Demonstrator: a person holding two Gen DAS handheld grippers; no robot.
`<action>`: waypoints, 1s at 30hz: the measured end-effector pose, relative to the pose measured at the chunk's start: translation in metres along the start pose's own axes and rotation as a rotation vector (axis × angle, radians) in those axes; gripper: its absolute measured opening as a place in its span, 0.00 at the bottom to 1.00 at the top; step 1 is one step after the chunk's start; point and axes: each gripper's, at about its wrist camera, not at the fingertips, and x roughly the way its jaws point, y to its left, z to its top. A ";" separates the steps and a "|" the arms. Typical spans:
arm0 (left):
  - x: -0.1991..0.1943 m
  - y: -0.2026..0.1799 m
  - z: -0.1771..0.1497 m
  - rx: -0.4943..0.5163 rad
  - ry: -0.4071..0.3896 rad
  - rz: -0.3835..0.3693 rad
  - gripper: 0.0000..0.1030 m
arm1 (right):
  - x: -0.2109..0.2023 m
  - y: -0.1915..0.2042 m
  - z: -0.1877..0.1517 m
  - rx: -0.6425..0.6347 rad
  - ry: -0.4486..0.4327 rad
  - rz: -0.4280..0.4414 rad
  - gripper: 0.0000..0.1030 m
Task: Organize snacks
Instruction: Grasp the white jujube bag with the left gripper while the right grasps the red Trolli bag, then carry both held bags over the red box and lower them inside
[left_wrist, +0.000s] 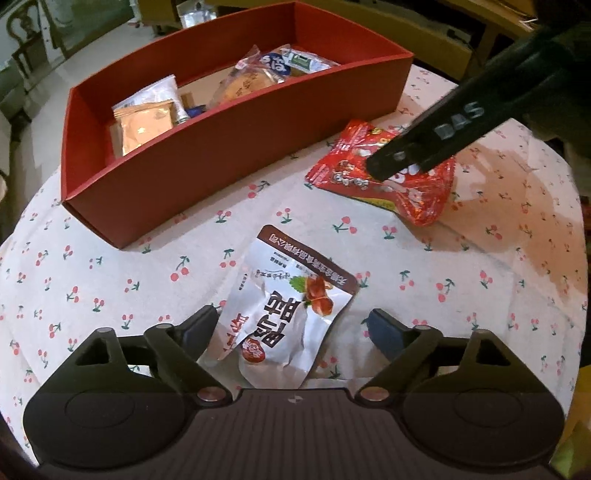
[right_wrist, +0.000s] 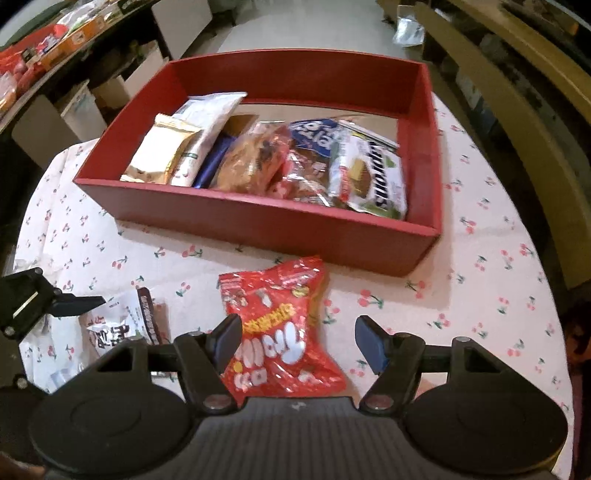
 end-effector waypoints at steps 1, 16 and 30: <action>0.001 0.000 0.000 0.001 0.003 0.000 0.91 | 0.004 0.002 0.002 -0.004 0.007 0.002 0.93; 0.001 0.000 0.005 -0.025 0.002 -0.006 0.66 | 0.005 0.025 -0.015 -0.127 0.019 -0.080 0.72; 0.002 -0.002 0.004 -0.079 0.016 0.040 0.74 | 0.008 0.030 -0.021 -0.129 0.037 -0.074 0.75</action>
